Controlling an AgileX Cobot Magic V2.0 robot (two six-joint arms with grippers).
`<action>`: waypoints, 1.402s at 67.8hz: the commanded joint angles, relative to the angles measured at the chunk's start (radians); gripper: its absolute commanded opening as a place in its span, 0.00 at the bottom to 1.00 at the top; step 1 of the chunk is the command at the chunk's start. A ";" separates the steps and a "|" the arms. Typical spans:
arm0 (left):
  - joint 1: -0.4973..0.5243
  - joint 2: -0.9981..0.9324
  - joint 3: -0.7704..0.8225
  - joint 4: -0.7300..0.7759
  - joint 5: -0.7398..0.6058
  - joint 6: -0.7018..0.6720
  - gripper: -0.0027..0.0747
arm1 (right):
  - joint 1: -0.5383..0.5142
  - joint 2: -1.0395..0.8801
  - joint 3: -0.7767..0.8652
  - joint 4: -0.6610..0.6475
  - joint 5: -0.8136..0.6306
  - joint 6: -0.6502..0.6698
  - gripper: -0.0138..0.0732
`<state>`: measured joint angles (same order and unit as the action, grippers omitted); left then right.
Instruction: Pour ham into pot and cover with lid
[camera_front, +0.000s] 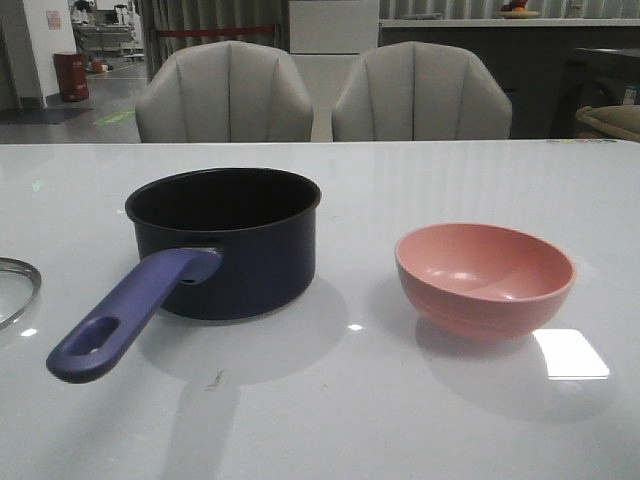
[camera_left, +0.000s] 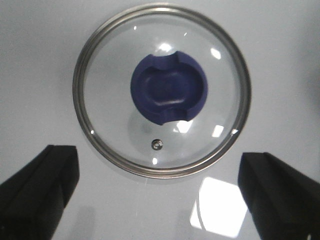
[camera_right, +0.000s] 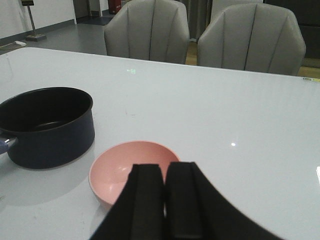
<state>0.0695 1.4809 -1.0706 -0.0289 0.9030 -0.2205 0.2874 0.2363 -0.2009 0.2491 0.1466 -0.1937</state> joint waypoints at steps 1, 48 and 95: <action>0.019 0.056 -0.096 -0.071 0.048 0.062 0.93 | -0.001 0.009 -0.027 0.006 -0.076 -0.010 0.34; 0.013 0.297 -0.261 -0.055 0.077 0.106 0.93 | -0.001 0.009 -0.027 0.006 -0.076 -0.010 0.34; 0.013 0.394 -0.301 -0.037 0.073 0.106 0.63 | -0.001 0.009 -0.027 0.006 -0.076 -0.010 0.34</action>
<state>0.0859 1.9221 -1.3413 -0.0680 0.9694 -0.1140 0.2874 0.2363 -0.2009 0.2491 0.1466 -0.1937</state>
